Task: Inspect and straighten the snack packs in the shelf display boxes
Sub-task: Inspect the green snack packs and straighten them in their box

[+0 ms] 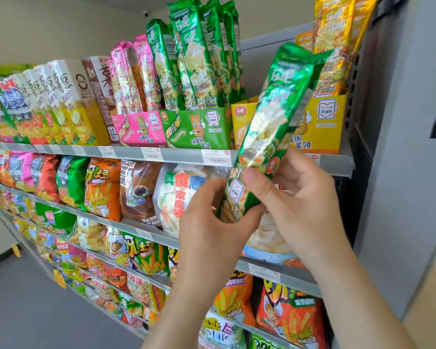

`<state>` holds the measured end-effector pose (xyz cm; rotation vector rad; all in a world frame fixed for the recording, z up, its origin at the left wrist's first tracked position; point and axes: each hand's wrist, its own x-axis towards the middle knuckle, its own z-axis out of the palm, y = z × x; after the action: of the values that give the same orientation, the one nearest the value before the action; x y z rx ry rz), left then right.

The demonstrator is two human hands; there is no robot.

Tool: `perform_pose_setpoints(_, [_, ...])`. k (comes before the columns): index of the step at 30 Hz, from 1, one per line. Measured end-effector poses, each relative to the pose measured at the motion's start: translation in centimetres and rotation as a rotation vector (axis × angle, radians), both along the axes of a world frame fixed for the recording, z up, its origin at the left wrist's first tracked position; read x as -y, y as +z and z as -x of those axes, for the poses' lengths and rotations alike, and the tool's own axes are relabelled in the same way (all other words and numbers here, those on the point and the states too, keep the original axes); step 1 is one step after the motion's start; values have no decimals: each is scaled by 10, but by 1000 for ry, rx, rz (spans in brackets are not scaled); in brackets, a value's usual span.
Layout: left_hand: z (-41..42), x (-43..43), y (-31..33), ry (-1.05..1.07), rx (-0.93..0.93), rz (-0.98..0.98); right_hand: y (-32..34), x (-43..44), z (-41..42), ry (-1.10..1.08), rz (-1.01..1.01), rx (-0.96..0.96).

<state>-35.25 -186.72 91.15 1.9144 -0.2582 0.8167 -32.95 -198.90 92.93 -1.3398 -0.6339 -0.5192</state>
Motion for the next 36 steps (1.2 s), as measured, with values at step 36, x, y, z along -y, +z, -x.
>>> perform_pose_setpoints(36, [5, -18, 18, 83, 401, -623, 18, 1, -14, 112, -25, -134])
